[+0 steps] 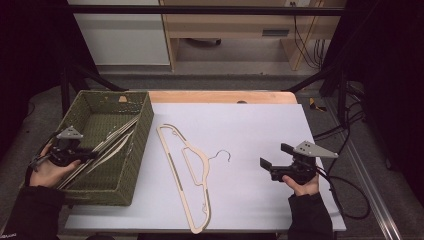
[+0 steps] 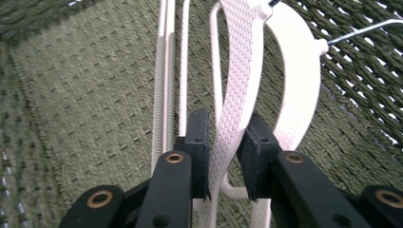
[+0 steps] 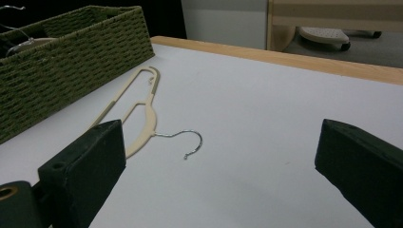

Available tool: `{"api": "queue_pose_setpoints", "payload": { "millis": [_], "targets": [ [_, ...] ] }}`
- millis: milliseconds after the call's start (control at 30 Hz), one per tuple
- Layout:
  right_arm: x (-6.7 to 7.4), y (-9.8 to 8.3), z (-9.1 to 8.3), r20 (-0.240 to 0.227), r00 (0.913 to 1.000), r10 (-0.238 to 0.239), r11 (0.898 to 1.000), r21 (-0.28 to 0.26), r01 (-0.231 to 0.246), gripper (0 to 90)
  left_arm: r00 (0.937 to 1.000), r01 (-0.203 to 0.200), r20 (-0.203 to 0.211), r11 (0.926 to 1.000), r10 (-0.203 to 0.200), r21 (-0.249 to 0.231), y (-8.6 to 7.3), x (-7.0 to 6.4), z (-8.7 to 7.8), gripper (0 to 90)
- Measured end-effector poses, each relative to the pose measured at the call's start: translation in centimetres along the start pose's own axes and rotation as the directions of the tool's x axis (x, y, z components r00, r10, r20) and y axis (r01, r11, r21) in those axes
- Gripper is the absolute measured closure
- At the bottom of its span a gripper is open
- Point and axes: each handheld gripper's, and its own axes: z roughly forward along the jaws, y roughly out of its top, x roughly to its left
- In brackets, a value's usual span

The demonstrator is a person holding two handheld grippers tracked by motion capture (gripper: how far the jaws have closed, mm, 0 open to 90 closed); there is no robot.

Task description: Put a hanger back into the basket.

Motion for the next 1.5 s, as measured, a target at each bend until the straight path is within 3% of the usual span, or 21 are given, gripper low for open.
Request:
{"api": "queue_pose_setpoints", "payload": {
  "millis": [100,167,433,633,767,867,967,1100,1233,1333,1500],
  "targets": [
    [0.0,0.0,0.0,-0.001,1.0,0.0,1.0,0.0,0.0,3.4,0.9999,0.008,0.011,1.0,-0.008,0.002,0.0,-0.3,0.2,72.0],
    [0.0,0.0,0.0,-0.001,1.0,0.0,1.0,0.0,0.0,3.4,0.9999,-0.005,0.015,1.0,0.005,0.001,0.1,-0.4,0.1,67.4],
    [0.0,0.0,0.0,-0.001,1.0,0.002,1.0,0.001,-0.002,3.4,0.9988,-0.041,0.025,0.9991,0.042,-0.011,0.3,-1.4,-0.9,64.4],
    [0.0,0.0,-0.1,-0.006,1.0,0.005,1.0,-0.006,-0.005,3.4,0.9984,-0.056,0.007,0.9954,0.057,-0.078,1.0,-2.1,-2.1,61.7],
    [0.0,0.0,-0.1,-0.003,1.0,0.002,1.0,-0.007,-0.002,3.4,0.9982,-0.059,-0.016,0.9851,0.057,-0.162,1.6,-3.0,-3.0,52.6],
    [0.0,0.0,-0.1,-0.004,1.0,-0.002,1.0,-0.009,0.002,3.4,0.9985,-0.054,-0.02,0.9694,0.051,-0.239,2.1,-3.6,-3.7,47.8],
    [0.0,0.1,-0.1,-0.004,1.0,-0.001,1.0,-0.01,0.001,3.3,0.9991,-0.04,-0.027,0.9476,0.033,-0.317,2.7,-4.5,-4.4,41.5],
    [0.0,0.1,-0.2,-0.001,1.0,0.004,1.0,-0.014,-0.004,3.3,0.9996,-0.02,-0.024,0.9109,0.011,-0.412,3.6,-5.7,-5.0,35.0],
    [-0.1,0.1,-0.3,-0.003,1.0,0.0,1.0,-0.017,0.0,3.3,1.0,0.003,-0.005,0.8792,-0.006,-0.476,4.6,-7.0,-5.1,26.5],
    [-0.1,0.1,-0.3,-0.003,1.0,0.001,1.0,-0.019,-0.001,3.3,0.9998,0.016,0.021,0.8512,-0.006,-0.525,5.1,-8.1,-5.1,21.4],
    [-0.1,0.2,-0.4,-0.002,1.0,-0.002,1.0,-0.024,0.002,3.2,0.9972,0.023,0.072,0.8244,0.021,-0.566,5.8,-9.6,-4.5,12.6]
  ]
}}
